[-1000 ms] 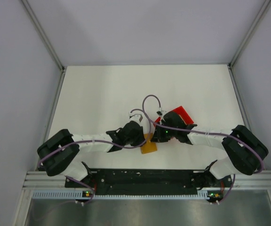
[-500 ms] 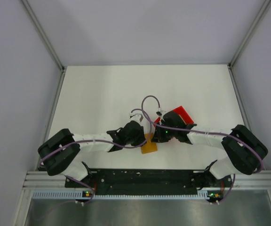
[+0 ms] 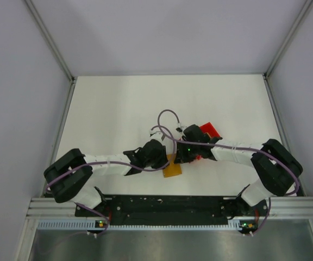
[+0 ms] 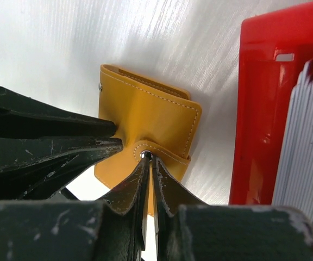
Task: Put the credit cards into the card holder
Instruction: Close the card holder at the center of the board.
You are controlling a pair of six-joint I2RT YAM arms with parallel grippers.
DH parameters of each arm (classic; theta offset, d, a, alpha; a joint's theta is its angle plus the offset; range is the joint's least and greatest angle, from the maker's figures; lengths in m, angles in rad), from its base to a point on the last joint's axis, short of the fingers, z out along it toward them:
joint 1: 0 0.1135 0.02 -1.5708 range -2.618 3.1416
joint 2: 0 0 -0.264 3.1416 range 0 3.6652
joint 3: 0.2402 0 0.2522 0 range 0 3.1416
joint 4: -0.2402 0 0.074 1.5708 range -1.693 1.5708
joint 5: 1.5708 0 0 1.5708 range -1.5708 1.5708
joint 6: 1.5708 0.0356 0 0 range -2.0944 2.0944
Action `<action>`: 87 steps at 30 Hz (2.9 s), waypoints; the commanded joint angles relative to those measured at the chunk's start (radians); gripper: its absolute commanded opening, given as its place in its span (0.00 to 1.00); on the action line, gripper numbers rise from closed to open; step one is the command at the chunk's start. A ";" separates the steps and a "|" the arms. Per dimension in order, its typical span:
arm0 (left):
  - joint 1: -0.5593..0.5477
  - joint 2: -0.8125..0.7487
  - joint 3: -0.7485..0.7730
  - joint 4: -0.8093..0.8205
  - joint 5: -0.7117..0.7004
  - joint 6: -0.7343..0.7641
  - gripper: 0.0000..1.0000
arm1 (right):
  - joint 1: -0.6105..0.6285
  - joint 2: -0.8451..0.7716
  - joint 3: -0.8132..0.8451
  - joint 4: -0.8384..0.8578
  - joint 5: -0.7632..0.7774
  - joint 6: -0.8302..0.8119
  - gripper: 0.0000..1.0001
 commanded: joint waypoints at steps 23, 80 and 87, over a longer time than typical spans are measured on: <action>-0.006 0.048 -0.024 -0.025 0.001 0.002 0.22 | 0.020 0.018 0.148 -0.165 0.068 -0.097 0.10; -0.006 0.062 -0.005 -0.025 0.001 -0.006 0.22 | 0.009 0.056 0.086 -0.154 0.027 -0.091 0.10; -0.006 0.062 -0.011 -0.011 0.011 -0.004 0.21 | 0.017 0.099 0.105 -0.161 0.063 -0.088 0.10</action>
